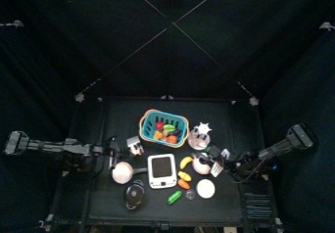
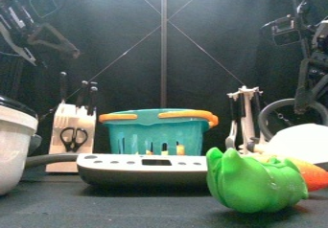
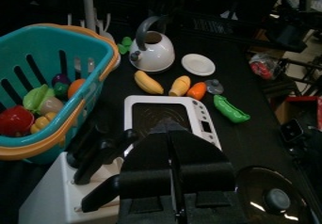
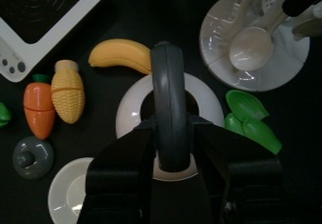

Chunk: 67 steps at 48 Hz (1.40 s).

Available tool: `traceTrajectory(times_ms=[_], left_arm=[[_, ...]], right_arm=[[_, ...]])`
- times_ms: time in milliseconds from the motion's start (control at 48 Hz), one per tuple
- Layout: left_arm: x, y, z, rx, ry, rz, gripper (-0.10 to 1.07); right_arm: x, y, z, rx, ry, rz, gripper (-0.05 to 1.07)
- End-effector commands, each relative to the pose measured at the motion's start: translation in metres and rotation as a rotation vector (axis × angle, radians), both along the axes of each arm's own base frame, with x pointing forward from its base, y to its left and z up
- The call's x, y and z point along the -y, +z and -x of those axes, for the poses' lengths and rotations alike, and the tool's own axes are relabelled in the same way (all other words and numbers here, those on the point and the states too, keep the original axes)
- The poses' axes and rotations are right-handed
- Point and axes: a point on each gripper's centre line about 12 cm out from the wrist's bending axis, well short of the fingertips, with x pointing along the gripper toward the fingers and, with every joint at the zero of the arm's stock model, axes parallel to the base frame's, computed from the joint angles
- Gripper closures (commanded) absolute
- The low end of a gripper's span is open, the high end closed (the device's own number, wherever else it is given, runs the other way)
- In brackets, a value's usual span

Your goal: Place teapot to right of stove

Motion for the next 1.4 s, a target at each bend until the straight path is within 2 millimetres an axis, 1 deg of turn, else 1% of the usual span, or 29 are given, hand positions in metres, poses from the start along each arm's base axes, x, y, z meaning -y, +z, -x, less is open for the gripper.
traceTrajectory(times_ms=[0,188,271,396,604,979,1083,1250,1375], left_arm=[[-0.001,0.006,-0.002,0.017,0.003,-0.002,0.96],[-0.001,0.005,-0.002,0.015,0.005,-0.002,0.96],[-0.001,0.006,-0.002,0.017,0.005,0.0,0.96],[-0.001,0.005,-0.002,0.015,0.005,-0.002,0.96],[-0.001,0.006,-0.002,0.018,0.005,-0.002,0.96],[-0.006,0.006,-0.002,0.017,0.027,-0.005,0.96],[-0.006,0.006,-0.002,0.018,0.028,-0.002,0.96],[-0.006,0.007,-0.002,0.018,0.027,-0.003,0.96],[-0.006,0.006,-0.002,0.018,0.028,0.0,0.96]], right_arm=[[-0.001,0.006,-0.004,0.02,0.001,-0.009,0.29],[-0.003,0.008,-0.006,0.038,0.016,-0.015,0.16],[-0.004,0.01,-0.008,0.045,0.018,-0.019,0.13],[-0.005,0.014,-0.01,0.055,0.028,-0.016,0.13],[-0.008,0.025,-0.018,0.117,0.071,0.0,0.13],[-0.007,0.03,-0.023,0.147,0.098,0.026,0.13],[-0.007,0.034,-0.025,0.162,0.11,0.043,0.13],[-0.007,0.044,-0.031,0.206,0.149,0.09,0.13],[-0.007,0.051,-0.041,0.249,0.185,0.126,0.13]])
